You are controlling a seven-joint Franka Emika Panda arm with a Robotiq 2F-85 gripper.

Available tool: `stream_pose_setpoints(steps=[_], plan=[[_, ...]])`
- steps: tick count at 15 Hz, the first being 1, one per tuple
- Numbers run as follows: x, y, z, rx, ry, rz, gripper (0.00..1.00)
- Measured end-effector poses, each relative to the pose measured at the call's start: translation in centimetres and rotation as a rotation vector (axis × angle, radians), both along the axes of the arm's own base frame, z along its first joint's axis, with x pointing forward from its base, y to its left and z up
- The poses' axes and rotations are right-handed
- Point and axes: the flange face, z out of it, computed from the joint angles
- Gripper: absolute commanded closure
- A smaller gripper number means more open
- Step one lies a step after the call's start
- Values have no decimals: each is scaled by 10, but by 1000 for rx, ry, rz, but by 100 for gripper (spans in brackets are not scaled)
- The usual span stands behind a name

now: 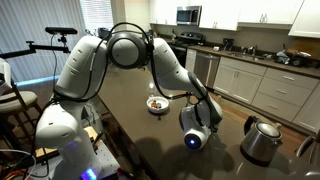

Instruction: Pour cereal from the mug to the bowl.

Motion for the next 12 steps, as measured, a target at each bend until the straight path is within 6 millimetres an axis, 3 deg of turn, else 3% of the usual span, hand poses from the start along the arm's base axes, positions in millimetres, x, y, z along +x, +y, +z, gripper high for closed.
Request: stream_pose_setpoints(steps=[12], plan=[[-6, -3, 8, -38, 37, 12, 96]])
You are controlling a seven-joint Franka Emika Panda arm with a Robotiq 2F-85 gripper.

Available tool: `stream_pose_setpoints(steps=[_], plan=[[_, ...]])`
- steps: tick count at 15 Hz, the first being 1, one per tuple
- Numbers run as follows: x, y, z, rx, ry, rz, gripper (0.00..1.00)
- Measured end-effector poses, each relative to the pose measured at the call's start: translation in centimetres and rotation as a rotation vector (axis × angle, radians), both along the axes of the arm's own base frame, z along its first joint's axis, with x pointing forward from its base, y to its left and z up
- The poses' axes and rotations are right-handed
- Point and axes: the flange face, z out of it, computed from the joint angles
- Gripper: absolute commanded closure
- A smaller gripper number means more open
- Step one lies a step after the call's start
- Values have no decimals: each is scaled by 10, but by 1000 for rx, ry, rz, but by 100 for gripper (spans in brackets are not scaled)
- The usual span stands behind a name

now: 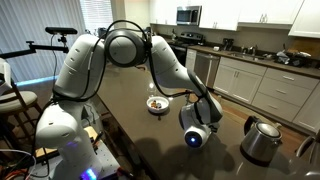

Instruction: Pour cereal from the mug to the bowl.

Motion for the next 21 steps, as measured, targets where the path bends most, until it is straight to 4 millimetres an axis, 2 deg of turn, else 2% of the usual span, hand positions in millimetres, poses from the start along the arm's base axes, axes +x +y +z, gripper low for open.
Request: stream_pose_setpoints(steps=[4, 8, 15, 21], plan=[[-16, -1, 18, -61, 59, 17, 96], [-37, 15, 32, -97, 112, 67, 96], [-63, 73, 50, -165, 148, 201, 96], [-54, 116, 85, -280, 121, 273, 96]])
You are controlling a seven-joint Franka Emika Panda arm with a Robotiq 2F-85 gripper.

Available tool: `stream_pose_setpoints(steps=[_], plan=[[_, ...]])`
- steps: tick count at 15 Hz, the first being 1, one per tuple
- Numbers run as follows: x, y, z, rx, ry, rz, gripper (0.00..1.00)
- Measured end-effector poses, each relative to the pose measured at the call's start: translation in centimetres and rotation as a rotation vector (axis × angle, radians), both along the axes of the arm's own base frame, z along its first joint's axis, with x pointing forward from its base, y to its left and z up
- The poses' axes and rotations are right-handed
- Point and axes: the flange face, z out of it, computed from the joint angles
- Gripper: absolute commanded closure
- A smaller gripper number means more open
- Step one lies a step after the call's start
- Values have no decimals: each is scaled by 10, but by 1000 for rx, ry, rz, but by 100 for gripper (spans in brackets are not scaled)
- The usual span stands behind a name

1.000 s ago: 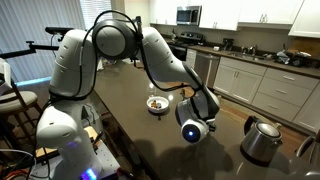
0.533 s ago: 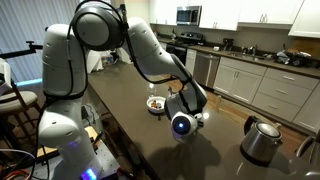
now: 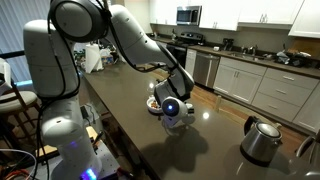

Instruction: Pour cereal from the mug to the bowl.

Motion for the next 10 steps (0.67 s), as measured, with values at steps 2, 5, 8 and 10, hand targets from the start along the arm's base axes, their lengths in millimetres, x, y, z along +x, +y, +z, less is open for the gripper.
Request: stream_pose_setpoints(steps=[2, 5, 8, 10], plan=[[4, 9, 12, -32, -12, 15, 96], [4, 20, 22, -71, -39, 49, 96], [-9, 29, 22, -121, -69, 92, 96], [-22, 34, 18, -148, -76, 126, 96]])
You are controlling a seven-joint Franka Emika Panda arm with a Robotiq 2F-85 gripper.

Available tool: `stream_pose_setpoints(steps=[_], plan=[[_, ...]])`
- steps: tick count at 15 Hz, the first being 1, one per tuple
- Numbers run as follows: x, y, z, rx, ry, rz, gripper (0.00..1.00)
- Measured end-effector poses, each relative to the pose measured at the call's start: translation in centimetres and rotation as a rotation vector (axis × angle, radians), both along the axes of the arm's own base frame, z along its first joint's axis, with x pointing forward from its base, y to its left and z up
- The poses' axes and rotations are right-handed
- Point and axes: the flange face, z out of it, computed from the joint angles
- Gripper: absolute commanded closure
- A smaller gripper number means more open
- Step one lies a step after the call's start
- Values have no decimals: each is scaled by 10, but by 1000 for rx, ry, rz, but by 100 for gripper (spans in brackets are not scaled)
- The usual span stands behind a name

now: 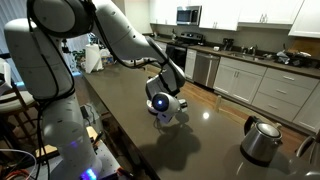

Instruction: Pour cereal from the mug to the bowl.

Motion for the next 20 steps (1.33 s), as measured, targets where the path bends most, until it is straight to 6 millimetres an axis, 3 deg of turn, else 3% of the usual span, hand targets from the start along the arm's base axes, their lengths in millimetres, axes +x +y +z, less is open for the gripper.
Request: stream_pose_setpoints(steps=[6, 13, 20], plan=[[-27, 17, -2, -39, -57, 73, 96], [-26, 41, 13, -87, -187, 113, 96], [-29, 65, 10, -169, -333, 207, 96]])
